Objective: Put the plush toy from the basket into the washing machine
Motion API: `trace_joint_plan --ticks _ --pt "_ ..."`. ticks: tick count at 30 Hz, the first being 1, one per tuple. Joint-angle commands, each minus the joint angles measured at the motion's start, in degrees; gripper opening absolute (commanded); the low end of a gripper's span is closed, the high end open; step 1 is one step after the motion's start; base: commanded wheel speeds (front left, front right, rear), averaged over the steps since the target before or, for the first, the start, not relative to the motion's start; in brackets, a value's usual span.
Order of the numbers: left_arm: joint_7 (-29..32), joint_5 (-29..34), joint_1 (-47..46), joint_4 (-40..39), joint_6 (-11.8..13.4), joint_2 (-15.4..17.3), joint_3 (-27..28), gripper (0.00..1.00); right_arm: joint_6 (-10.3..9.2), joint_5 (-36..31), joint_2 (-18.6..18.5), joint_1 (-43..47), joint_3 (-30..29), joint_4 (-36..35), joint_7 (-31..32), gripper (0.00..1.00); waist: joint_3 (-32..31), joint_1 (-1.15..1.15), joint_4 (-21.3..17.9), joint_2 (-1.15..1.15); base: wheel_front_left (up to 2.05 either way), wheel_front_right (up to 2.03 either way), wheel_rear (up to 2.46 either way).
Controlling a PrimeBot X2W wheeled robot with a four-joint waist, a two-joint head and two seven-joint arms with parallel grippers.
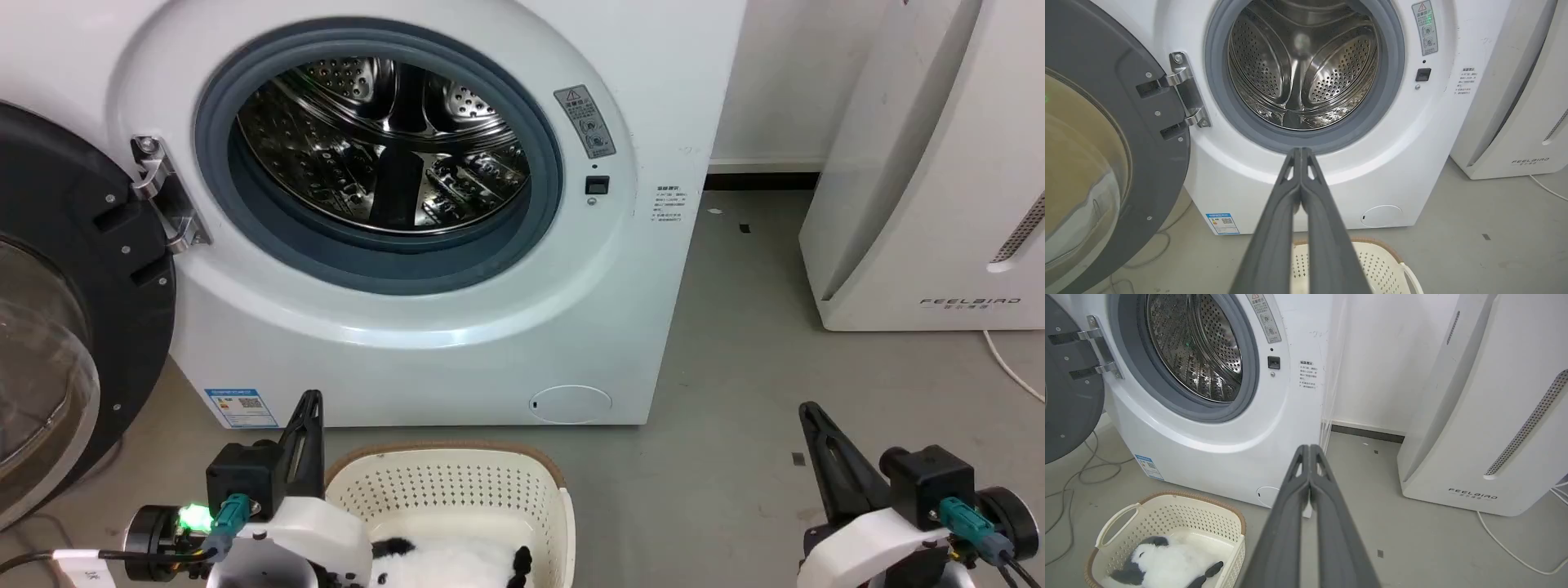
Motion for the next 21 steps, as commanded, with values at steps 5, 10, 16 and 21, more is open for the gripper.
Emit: trace_joint_plan --ticks 5,10,16,21 --pt "0.0 0.2 0.8 -0.2 -0.2 0.0 0.0 0.00 -0.04 -0.4 0.0 -0.8 0.0 0.1 0.1 0.00 0.0 0.00 0.0 0.00 0.00 0.00 0.00" --pt "0.0 0.2 0.8 -0.2 -0.2 0.0 0.0 0.00 -0.04 -0.4 0.0 -0.8 0.0 0.1 0.1 0.00 0.0 0.00 0.0 0.00 0.00 0.00 0.00" --pt "0.0 0.0 0.0 0.0 0.1 0.0 0.0 1.00 0.01 0.0 0.0 0.0 0.0 0.0 0.0 1.00 0.0 0.00 0.0 0.00 0.00 0.00 0.00" --pt "-0.6 -0.3 -0.2 0.4 0.6 0.0 -0.2 1.00 0.01 0.6 0.0 0.0 -0.4 -0.2 -0.6 1.00 0.1 0.00 0.0 0.00 0.00 0.00 0.00"
